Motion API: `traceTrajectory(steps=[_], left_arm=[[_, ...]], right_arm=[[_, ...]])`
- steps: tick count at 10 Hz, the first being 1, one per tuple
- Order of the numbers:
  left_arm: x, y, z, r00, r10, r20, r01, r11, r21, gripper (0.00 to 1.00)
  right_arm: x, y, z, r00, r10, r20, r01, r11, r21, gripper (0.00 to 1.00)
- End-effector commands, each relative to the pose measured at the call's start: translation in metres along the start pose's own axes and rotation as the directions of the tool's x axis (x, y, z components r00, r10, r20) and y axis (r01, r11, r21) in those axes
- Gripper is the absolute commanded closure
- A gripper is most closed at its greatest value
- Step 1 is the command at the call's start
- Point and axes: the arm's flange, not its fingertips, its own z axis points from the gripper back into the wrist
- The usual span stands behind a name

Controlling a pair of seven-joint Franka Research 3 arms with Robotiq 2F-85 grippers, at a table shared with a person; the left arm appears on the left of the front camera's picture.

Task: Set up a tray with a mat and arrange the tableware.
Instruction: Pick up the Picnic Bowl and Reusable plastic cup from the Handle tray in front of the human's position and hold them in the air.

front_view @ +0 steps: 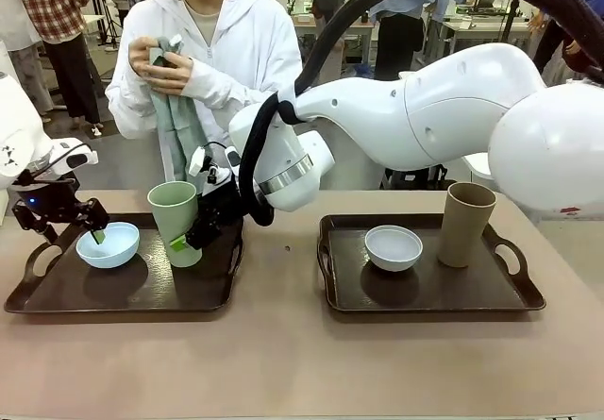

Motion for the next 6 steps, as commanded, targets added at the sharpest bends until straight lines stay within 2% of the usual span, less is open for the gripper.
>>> traceTrajectory(steps=[1,2,3,4,5,6], left_arm=[[0.0076,-0.0037,-0.0014,0.998,0.041,0.043,-0.042,0.999,0.030,0.00],[0.0087,-0.0041,-0.0023,0.997,0.047,0.057,-0.048,0.999,0.013,0.06],[0.0110,-0.0052,-0.0028,0.996,0.055,0.064,-0.055,0.998,0.003,0.58],[0.0120,-0.0058,-0.0032,0.996,0.062,0.065,-0.061,0.998,-0.005,0.64],[0.0133,-0.0052,-0.0044,0.996,0.066,0.061,-0.066,0.998,-0.003,1.00],[0.0128,-0.0039,-0.0050,0.995,0.072,0.065,-0.072,0.997,-0.004,1.00]], right_arm=[[0.0030,-0.0077,-0.0040,1.000,-0.003,-0.016,0.003,1.000,0.010,0.00],[0.0012,-0.0069,-0.0046,1.000,0.022,-0.020,-0.022,1.000,0.006,0.12],[0.0007,-0.0066,-0.0048,0.999,0.024,-0.029,-0.024,1.000,0.015,0.60],[0.0005,-0.0059,-0.0045,0.999,0.026,-0.034,-0.026,1.000,0.012,0.72],[0.0006,-0.0063,-0.0037,0.999,0.026,-0.034,-0.025,1.000,0.008,1.00],[0.0002,-0.0064,-0.0038,0.999,0.024,-0.032,-0.024,1.000,0.008,1.00]])
